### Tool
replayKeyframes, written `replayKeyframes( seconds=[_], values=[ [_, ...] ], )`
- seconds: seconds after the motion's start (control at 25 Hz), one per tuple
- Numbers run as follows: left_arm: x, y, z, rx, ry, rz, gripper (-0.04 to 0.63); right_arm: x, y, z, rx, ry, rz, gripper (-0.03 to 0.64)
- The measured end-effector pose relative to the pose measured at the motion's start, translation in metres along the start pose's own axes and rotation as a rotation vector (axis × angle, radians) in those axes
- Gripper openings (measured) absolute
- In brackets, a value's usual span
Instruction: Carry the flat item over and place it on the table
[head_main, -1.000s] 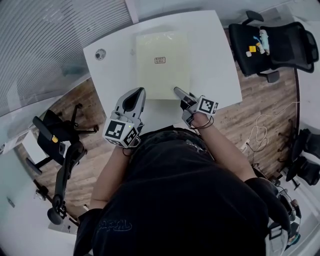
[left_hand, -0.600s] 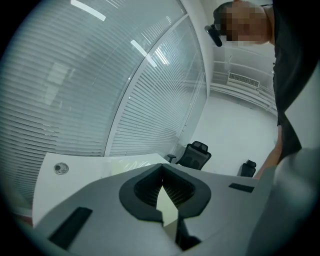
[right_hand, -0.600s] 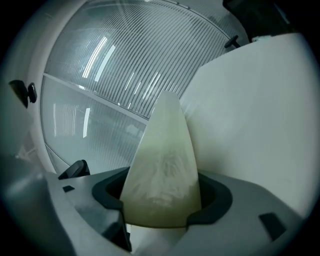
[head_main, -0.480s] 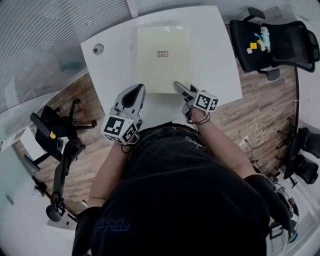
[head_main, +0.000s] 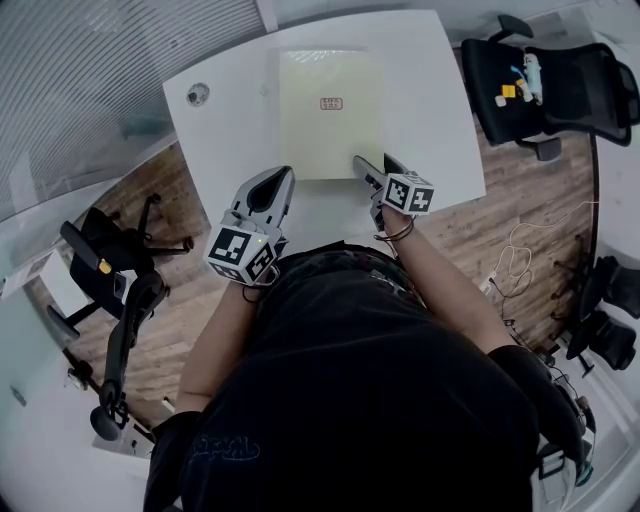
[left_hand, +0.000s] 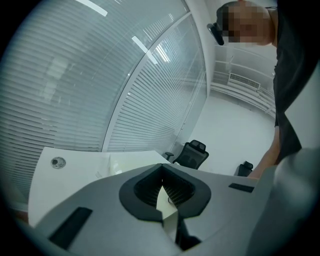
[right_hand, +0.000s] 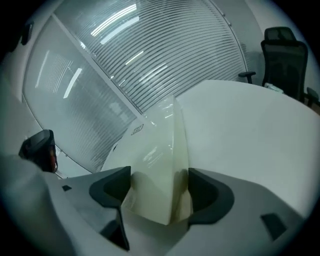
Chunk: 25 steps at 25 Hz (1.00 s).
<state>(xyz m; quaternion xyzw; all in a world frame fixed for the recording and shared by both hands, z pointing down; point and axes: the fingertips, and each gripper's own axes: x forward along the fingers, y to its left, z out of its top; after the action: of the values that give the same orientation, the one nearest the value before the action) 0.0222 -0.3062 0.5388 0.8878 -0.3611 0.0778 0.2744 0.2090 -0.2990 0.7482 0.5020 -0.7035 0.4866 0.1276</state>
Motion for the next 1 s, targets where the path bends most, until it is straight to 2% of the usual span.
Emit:
replayKeyframes(
  seconds=[0.2,0.48,0.6,0.68,0.8,1.0],
  values=[
    [0.003,-0.006,-0.001,0.004,0.004,-0.006,0.014,-0.001,0.003,0.006,-0.034,-0.007,-0.003,0.367],
    [0.001,-0.015,0.003,0.022,-0.006,-0.013,0.014,-0.015,0.008,0.023,-0.145,-0.053,-0.033,0.367],
    [-0.001,-0.025,0.008,0.039,-0.022,-0.018,0.014,-0.03,0.019,0.034,-0.223,-0.088,-0.028,0.358],
    [-0.004,-0.033,0.01,0.049,-0.033,-0.019,0.014,-0.042,0.03,0.041,-0.281,-0.117,-0.015,0.281],
    [-0.007,-0.046,0.009,0.058,-0.047,-0.022,0.014,-0.057,0.044,0.048,-0.341,-0.152,0.0,0.237],
    [-0.017,-0.066,0.01,0.085,-0.076,-0.024,0.014,-0.085,0.073,0.053,-0.418,-0.204,0.01,0.113]
  ],
)
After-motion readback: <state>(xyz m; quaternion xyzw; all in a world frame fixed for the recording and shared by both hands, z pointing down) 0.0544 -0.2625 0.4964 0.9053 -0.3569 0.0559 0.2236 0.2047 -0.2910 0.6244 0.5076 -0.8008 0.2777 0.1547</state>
